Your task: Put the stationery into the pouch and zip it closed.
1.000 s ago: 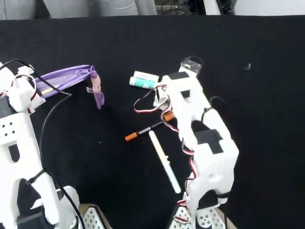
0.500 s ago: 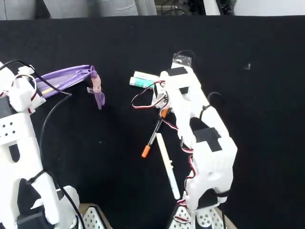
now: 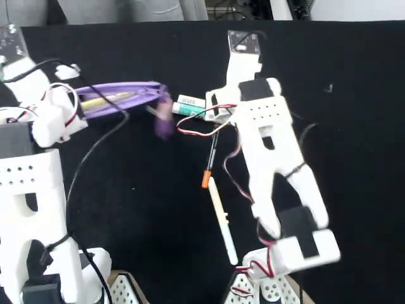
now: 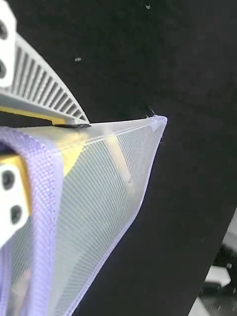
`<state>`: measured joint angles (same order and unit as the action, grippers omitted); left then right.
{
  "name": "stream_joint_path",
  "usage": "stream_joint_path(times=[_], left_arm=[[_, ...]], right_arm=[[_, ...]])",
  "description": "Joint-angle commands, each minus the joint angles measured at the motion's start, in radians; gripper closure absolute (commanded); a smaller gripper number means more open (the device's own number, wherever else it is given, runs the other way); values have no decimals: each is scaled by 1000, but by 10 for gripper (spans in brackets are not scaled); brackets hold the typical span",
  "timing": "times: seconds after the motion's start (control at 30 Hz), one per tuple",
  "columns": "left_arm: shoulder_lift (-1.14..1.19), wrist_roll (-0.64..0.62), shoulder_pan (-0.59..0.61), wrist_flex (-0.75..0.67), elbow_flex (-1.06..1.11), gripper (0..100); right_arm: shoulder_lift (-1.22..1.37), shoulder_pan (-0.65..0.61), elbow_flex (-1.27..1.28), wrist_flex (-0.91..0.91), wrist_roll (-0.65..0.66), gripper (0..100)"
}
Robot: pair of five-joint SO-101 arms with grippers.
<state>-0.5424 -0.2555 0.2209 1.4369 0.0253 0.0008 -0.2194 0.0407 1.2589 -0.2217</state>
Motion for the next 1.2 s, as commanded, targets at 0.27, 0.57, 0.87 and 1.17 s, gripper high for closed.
stream_joint_path(times=[0.27, 0.57, 0.87, 1.17], left_arm=[[-3, 0, -111, 34, -47, 970], [117, 0, -197, -26, 50, 970], [153, 0, -217, -26, 53, 970], [150, 0, -217, -25, 48, 970]], right_arm=[[-473, 89, -44, 5, 201, 987], [-730, 28, -42, 0, 219, 987], [-990, -98, 229, -269, 221, 987], [-1333, -229, 627, -652, 221, 988]])
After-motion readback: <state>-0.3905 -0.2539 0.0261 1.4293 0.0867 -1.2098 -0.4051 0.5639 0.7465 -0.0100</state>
